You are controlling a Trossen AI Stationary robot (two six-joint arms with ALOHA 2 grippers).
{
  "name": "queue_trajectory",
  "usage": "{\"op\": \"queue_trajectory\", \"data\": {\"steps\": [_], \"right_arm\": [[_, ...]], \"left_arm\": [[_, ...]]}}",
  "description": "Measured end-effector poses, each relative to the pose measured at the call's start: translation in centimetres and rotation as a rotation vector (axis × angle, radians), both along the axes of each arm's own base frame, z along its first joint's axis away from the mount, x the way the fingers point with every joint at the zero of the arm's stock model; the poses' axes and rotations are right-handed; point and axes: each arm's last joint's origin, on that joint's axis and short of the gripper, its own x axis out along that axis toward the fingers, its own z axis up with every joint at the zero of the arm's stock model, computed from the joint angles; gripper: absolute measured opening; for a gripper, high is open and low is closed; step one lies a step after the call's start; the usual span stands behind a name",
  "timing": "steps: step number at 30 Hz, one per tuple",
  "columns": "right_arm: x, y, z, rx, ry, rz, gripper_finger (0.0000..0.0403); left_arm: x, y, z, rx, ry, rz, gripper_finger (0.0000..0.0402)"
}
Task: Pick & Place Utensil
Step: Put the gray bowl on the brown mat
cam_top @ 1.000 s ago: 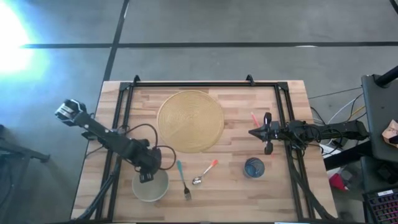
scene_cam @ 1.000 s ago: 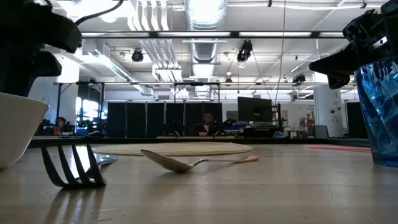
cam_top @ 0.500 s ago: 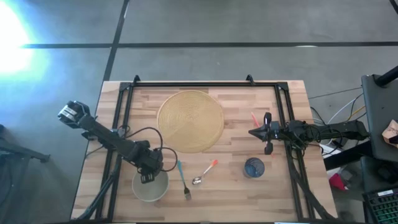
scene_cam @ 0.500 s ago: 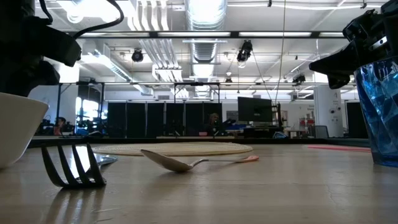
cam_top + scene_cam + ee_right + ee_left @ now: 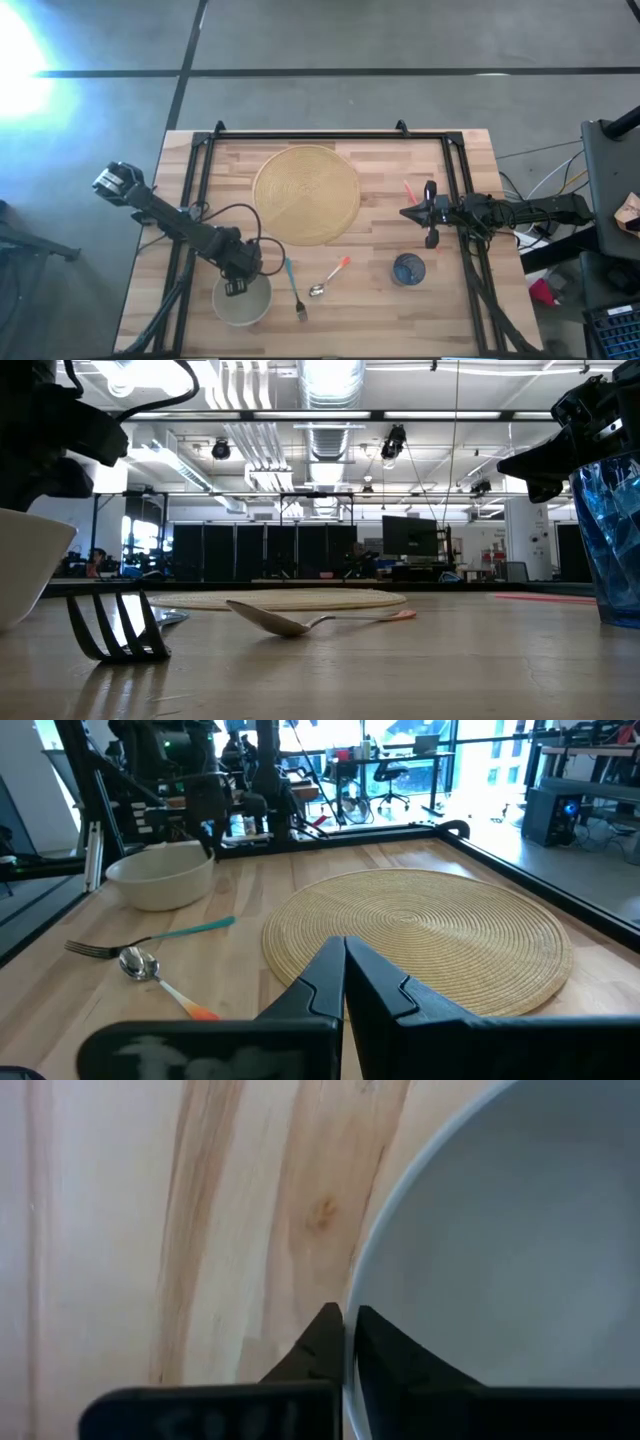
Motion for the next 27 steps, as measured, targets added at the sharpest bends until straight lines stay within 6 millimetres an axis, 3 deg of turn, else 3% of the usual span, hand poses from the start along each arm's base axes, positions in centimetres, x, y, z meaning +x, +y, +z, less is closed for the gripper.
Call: {"op": "queue_trajectory", "data": {"steps": [5, 12, 27], "right_arm": [[0.0, 0.0, 0.0, 0.0, 0.0, 0.0, 0.0008], [0.0, 0.0, 0.0, 0.0, 0.0, 0.0, 0.0008], [0.0, 0.0, 0.0, 0.0, 0.0, 0.0, 0.0008]], "left_arm": [[-0.1, 0.0, 0.5, -0.016, -0.016, 0.006, 0.0007], [-0.3, 0.8, 2.7, -0.012, -0.135, 0.077, 0.0004], [1.4, 6.3, 7.3, 0.127, -0.39, 0.305, 0.0003]]}}
